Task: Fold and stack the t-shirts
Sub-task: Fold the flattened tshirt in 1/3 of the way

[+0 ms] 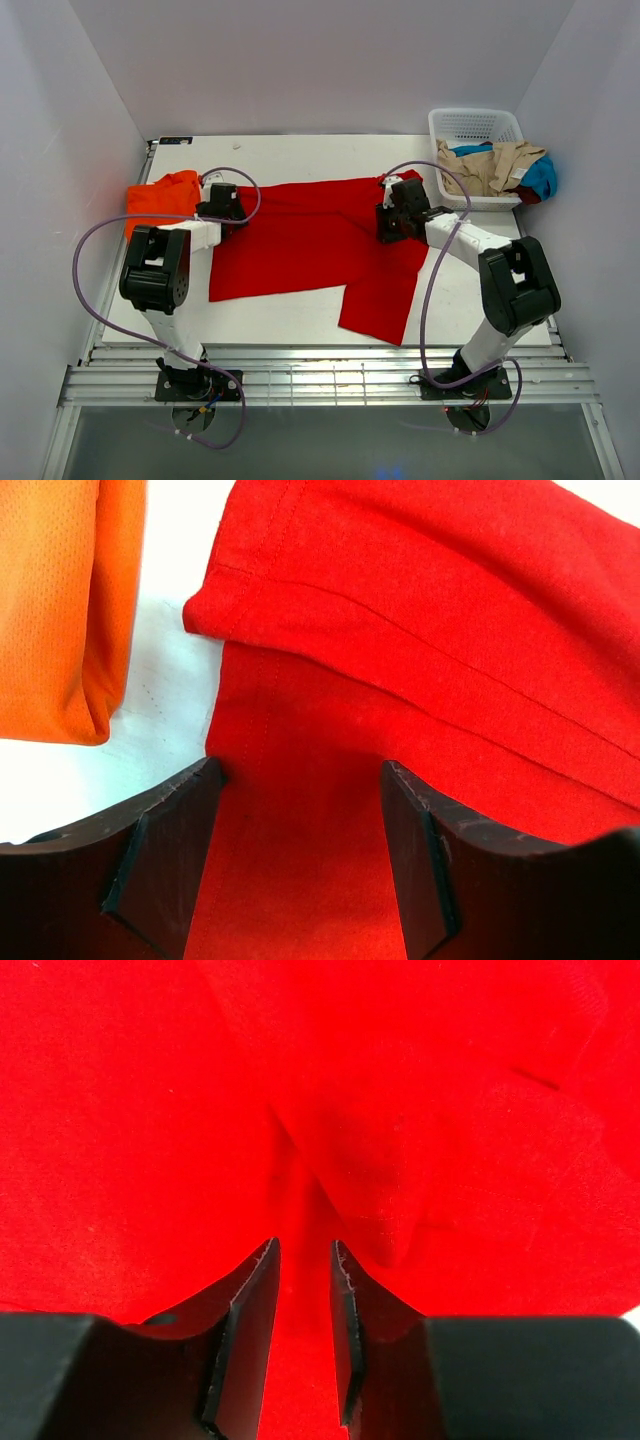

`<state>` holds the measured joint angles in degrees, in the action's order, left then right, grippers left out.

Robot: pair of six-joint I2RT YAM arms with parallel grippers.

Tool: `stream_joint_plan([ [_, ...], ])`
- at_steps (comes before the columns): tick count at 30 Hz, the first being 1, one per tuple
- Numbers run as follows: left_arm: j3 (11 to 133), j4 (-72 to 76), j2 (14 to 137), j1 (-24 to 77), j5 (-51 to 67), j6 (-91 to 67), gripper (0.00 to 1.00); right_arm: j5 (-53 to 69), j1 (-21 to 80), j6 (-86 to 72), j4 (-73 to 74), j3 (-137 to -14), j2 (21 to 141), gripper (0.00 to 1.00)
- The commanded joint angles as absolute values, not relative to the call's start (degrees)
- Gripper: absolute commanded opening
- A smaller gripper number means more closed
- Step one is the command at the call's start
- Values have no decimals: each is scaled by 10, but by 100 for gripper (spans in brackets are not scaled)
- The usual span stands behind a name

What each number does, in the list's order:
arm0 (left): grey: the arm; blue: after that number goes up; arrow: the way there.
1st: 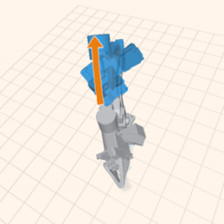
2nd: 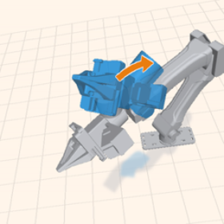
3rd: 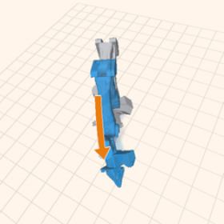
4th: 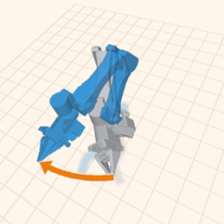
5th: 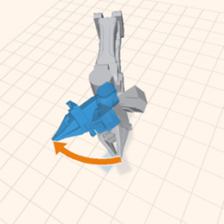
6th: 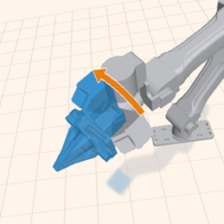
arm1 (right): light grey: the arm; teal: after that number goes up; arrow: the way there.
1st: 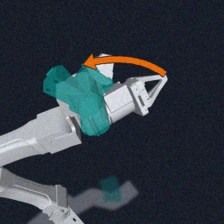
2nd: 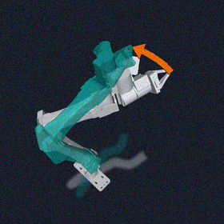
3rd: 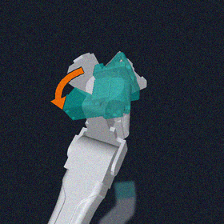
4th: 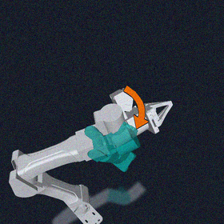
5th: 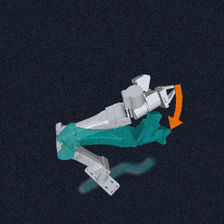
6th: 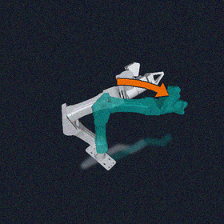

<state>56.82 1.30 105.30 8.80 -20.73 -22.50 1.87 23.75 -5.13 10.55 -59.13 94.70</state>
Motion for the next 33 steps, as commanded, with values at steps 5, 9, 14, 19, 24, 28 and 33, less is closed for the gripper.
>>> stream_joint_plan([
  [5, 530, 33, 1001, 84, -178, -231, 76, 16, 236, -55, 90, -624, 978, 34],
  [9, 513, 33, 972, 85, -176, -236, 76, 9, 236, -53, 91, -641, 1006, 35],
  [14, 496, 34, 936, 85, -175, -238, 77, 4, 236, -50, 85, -658, 1033, 36],
  [19, 491, 35, 924, 85, -179, -236, 77, -18, 237, -47, 85, -672, 1049, 37],
  [24, 486, 39, 923, 85, -178, -237, 77, -32, 236, -39, 88, -681, 1054, 37],
  [28, 483, 40, 920, 85, -180, -236, 77, -50, 236, -33, 88, -685, 1056, 37],
  [33, 481, 40, 915, 85, -183, -234, 77, -49, 236, -31, 90, -689, 1069, 36],
])
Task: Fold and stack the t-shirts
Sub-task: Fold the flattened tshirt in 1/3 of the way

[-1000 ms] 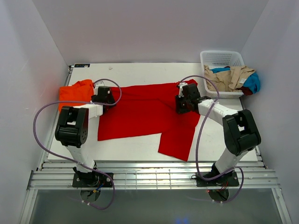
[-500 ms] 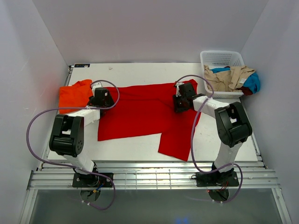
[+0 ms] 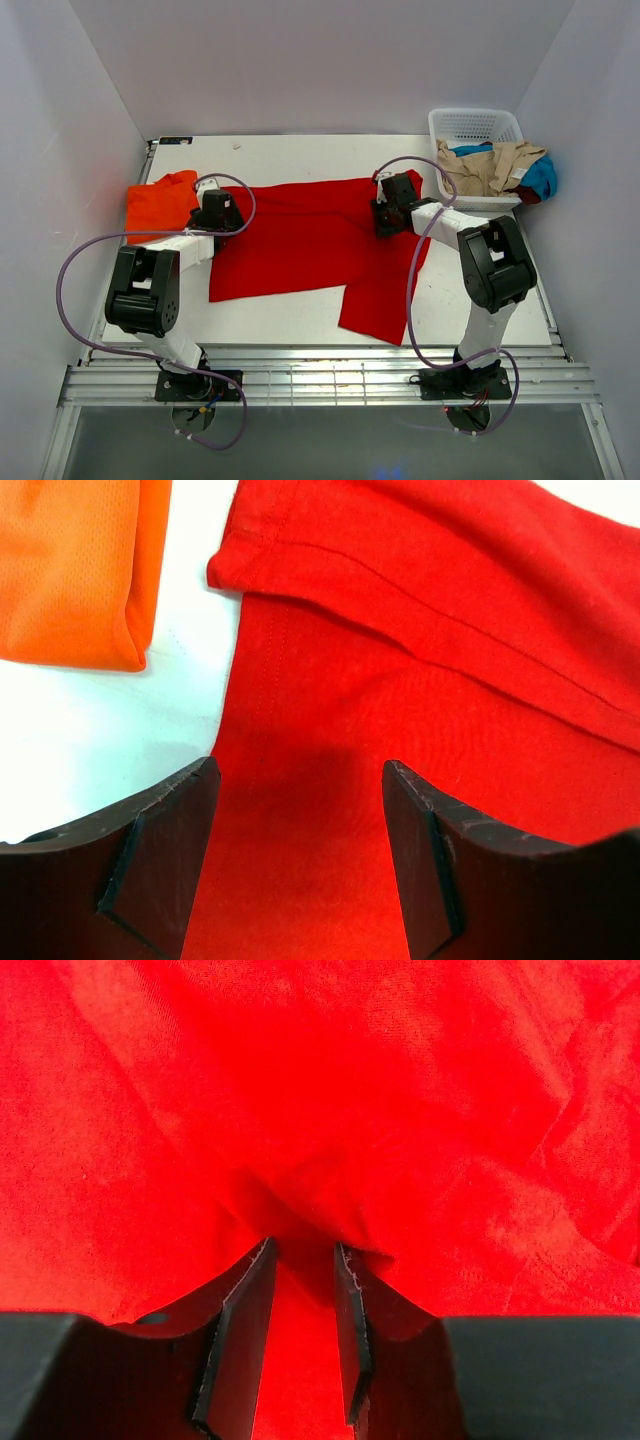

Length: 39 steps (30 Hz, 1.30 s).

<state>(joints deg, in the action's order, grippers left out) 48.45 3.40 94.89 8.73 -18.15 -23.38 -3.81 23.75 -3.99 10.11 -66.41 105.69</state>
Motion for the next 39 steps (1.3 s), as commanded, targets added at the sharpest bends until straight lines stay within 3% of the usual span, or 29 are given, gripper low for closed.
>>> stream_joint_plan([
  [1, 480, 40, 914, 84, -183, -235, 77, -49, 236, -31, 91, -689, 1071, 36],
  [7, 477, 39, 903, 85, -185, -236, 77, -47, 236, -29, 91, -687, 1081, 34],
  [15, 471, 39, 874, 85, -192, -239, 77, -46, 236, -27, 95, -695, 1085, 9],
  [39, 465, 30, 847, 85, -180, -256, 77, -6, 243, -18, 206, -727, 904, 9],
])
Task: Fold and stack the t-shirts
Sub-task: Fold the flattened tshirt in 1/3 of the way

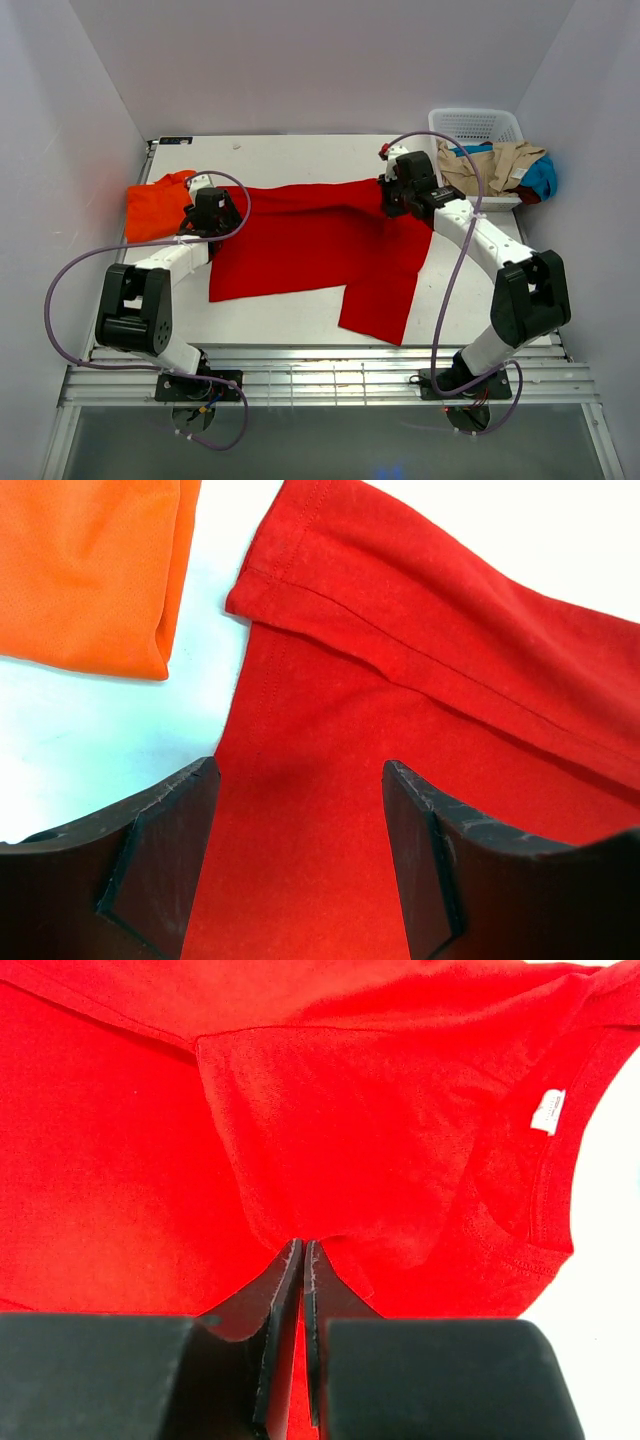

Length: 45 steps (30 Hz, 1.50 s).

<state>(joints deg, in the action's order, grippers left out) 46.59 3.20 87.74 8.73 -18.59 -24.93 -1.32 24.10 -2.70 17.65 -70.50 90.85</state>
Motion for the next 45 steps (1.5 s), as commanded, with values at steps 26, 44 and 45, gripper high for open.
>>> stream_joint_plan([
  [26, 460, 40, 852, 85, -171, -246, 77, -182, 240, -70, 211, -669, 999, 41],
  [44, 615, 64, 992, 31, -186, -241, 30, -127, 160, -55, 145, -859, 1130, 11],
  [45, 620, 67, 1008, 30, -183, -241, 24, -114, 156, -55, 140, -867, 1140, 10],
])
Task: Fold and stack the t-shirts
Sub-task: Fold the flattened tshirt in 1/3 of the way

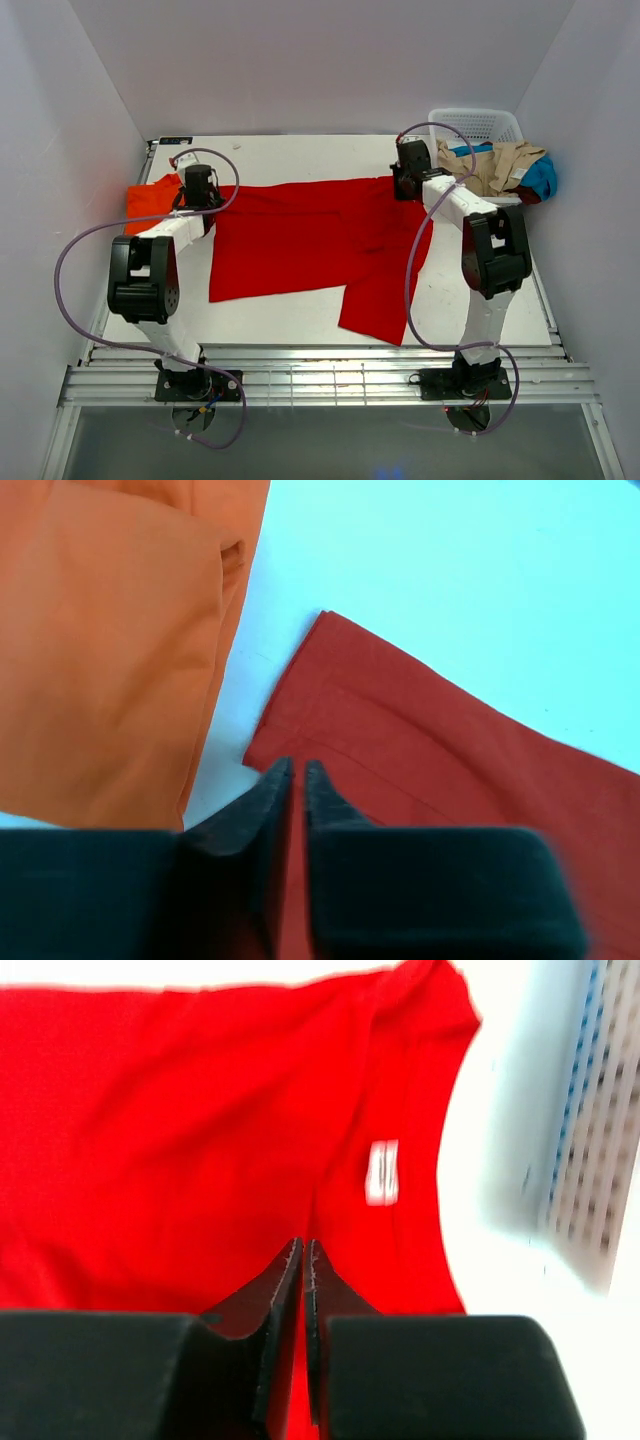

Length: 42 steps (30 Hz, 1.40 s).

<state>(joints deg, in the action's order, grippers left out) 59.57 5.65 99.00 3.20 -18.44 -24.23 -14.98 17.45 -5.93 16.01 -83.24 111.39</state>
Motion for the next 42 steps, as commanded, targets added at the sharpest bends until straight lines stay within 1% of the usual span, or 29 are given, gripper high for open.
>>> stream_joint_plan([
  [1, 627, 66, 1018, 30, -182, -241, 17, -104, 144, -56, 139, -879, 1162, 8],
  [3, 649, 62, 1037, 28, -179, -243, 13, -86, 135, -55, 138, -911, 1183, 8],
  [11, 696, 84, 1100, 28, -180, -232, 11, -18, 96, -43, 116, -999, 1272, 8],
  [15, 700, 89, 1105, 28, -189, -228, 11, -11, 93, -39, 96, -1001, 1270, 8],
  [18, 708, 89, 1113, 27, -191, -221, 11, -8, 93, -38, 74, -982, 1246, 8],
  [20, 712, 89, 1117, 28, -192, -218, 11, -8, 92, -36, 74, -978, 1239, 10],
  [21, 714, 89, 1121, 28, -192, -218, 11, -7, 93, -36, 75, -978, 1234, 13],
  [22, 717, 87, 1124, 28, -191, -218, 11, -6, 92, -35, 75, -978, 1232, 18],
  [25, 723, 82, 1134, 28, -185, -221, 11, -5, 91, -33, 76, -983, 1234, 24],
  [29, 736, 73, 1145, 28, -184, -221, 12, -6, 86, -33, 98, -1012, 1254, 27],
  [32, 749, 58, 1160, 27, -181, -221, 12, -6, 84, -33, 99, -1011, 1260, 29],
  [42, 744, 59, 1165, 26, -176, -227, 12, 33, 77, -41, 101, -1014, 1282, 31],
])
